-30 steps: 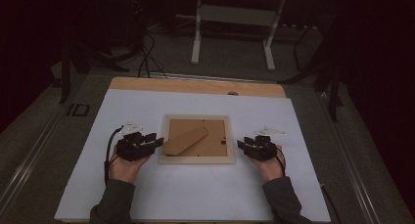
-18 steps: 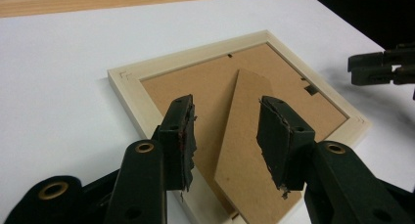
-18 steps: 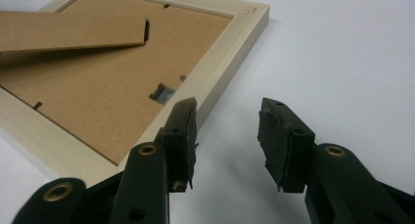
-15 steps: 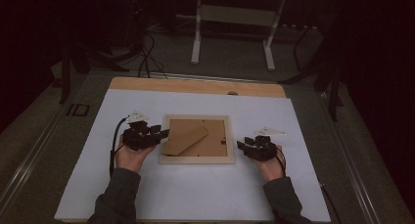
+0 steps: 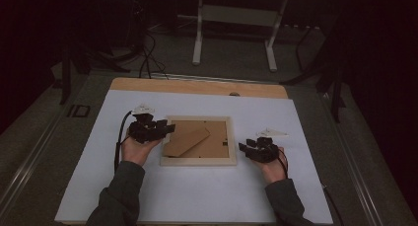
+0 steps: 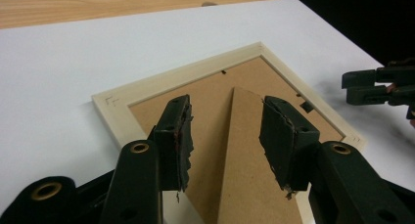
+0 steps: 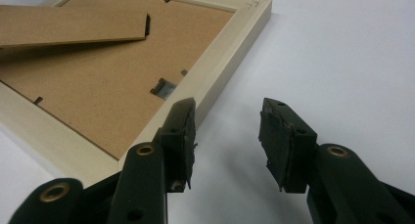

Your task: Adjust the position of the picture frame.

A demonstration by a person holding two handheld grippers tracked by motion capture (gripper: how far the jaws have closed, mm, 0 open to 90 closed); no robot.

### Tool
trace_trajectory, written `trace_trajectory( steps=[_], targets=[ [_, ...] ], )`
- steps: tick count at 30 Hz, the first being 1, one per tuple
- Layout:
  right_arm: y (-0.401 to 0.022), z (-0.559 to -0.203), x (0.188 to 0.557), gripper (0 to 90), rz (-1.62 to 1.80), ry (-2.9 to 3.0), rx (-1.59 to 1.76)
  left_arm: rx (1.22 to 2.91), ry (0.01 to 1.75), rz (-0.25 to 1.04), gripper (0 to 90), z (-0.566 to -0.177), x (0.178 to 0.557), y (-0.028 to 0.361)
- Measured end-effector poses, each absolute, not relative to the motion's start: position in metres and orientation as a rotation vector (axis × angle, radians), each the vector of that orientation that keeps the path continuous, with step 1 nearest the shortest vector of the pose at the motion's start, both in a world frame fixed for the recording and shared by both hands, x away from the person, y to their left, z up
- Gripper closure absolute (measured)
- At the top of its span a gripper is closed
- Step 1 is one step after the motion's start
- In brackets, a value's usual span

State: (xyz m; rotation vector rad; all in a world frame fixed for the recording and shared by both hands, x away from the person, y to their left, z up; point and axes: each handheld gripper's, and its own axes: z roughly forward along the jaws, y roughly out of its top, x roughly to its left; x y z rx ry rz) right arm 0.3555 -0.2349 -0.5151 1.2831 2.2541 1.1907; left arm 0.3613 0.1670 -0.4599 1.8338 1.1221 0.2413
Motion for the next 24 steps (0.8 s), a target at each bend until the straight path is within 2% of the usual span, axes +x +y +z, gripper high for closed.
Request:
trace_trajectory(
  steps=[24],
  targets=[
    [-0.235, -0.517, 0.356, 55.8, 1.188, 2.265, 1.291, 1.878, 1.096, 0.141, 53.0, -0.474, 0.385, 0.156]
  ],
)
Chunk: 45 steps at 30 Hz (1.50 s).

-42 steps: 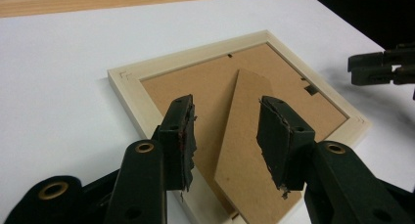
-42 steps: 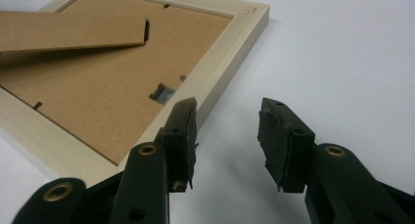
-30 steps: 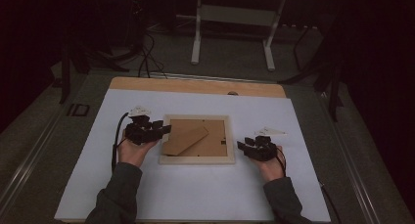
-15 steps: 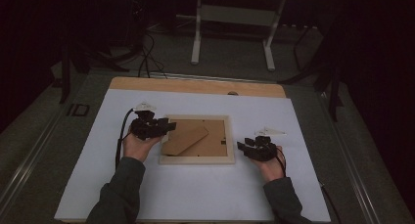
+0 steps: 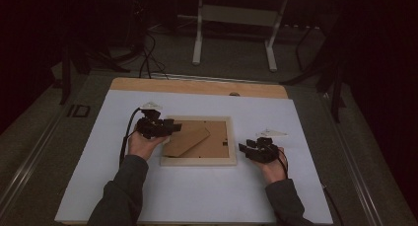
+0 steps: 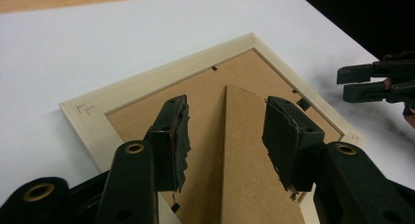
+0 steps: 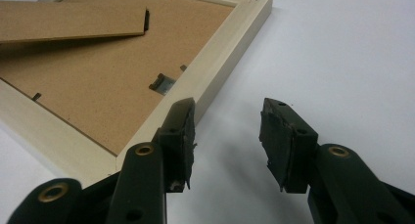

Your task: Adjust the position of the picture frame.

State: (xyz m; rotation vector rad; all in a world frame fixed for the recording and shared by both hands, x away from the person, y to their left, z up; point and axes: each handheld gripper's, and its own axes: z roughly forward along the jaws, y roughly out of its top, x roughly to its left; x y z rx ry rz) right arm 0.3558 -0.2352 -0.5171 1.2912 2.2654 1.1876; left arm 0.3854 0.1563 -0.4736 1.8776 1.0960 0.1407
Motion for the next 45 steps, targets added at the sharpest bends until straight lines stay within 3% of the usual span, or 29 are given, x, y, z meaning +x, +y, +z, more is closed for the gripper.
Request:
trace_trajectory(
  steps=[45],
  targets=[
    [-0.235, -0.518, 0.356, 55.2, 1.181, 2.280, 1.284, 2.012, 1.125, 0.001, 48.0, -0.503, 0.408, 0.141]
  ],
)
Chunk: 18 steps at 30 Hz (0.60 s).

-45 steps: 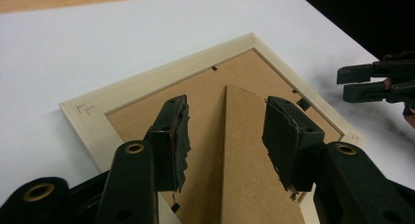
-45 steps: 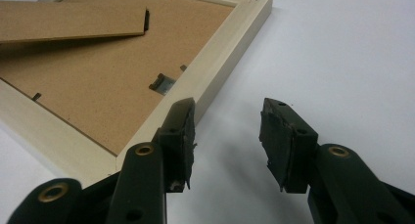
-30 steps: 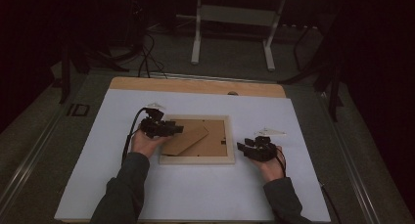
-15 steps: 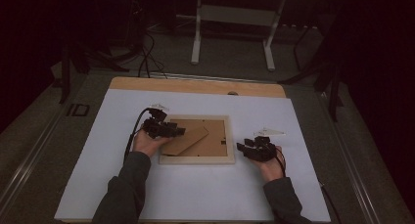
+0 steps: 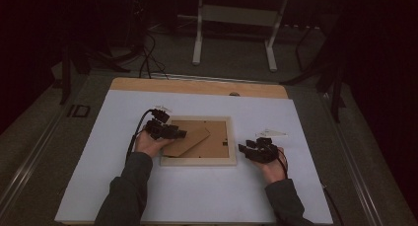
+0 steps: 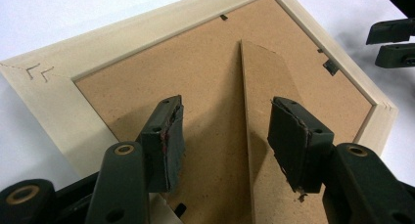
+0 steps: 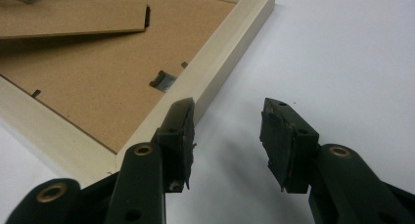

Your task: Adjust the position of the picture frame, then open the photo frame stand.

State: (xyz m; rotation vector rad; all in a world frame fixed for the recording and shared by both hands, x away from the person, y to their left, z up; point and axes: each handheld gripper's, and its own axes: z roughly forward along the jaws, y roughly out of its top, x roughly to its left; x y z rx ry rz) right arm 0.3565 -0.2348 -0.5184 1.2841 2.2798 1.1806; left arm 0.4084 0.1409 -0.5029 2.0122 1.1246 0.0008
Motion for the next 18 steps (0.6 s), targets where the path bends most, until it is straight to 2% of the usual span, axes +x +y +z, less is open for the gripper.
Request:
trace_trajectory(
  steps=[18],
  targets=[
    [-0.2341, -0.5192, 0.3573, 55.0, 1.184, 2.280, 1.286, 2.000, 1.103, -0.077, 46.4, -0.5075, 0.4111, 0.1368]
  ],
)
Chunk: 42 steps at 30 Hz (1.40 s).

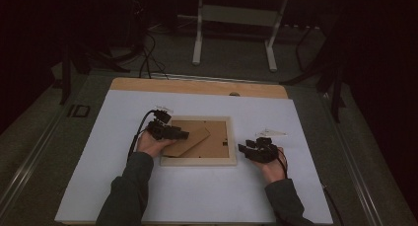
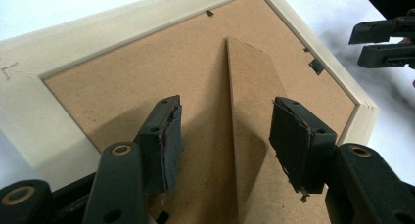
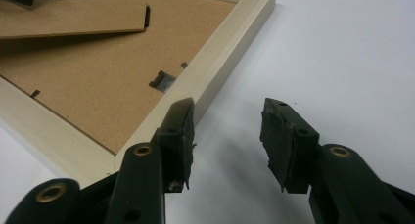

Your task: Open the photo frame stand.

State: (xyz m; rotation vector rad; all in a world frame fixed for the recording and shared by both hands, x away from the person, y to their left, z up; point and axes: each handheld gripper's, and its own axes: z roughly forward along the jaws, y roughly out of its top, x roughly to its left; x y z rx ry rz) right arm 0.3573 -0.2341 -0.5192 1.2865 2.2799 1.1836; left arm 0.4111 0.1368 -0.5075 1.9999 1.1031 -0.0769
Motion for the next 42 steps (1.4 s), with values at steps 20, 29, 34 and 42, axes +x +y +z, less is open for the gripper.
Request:
trace_trajectory(
  steps=[20, 29, 34, 42],
  targets=[
    [-0.234, -0.519, 0.357, 54.5, 1.182, 2.283, 1.283, 2.021, 1.078, -0.152, 44.1, -0.514, 0.413, 0.130],
    [-0.234, -0.519, 0.357, 54.3, 1.183, 2.284, 1.284, 2.010, 1.075, -0.232, 43.3, -0.518, 0.414, 0.125],
    [-0.234, -0.520, 0.357, 54.2, 1.182, 2.285, 1.279, 2.012, 1.061, -0.250, 45.9, -0.518, 0.413, 0.125],
    [-0.233, -0.521, 0.357, 54.0, 1.181, 2.287, 1.283, 2.000, 1.068, -0.304, 51.5, -0.517, 0.412, 0.125]
  ],
)
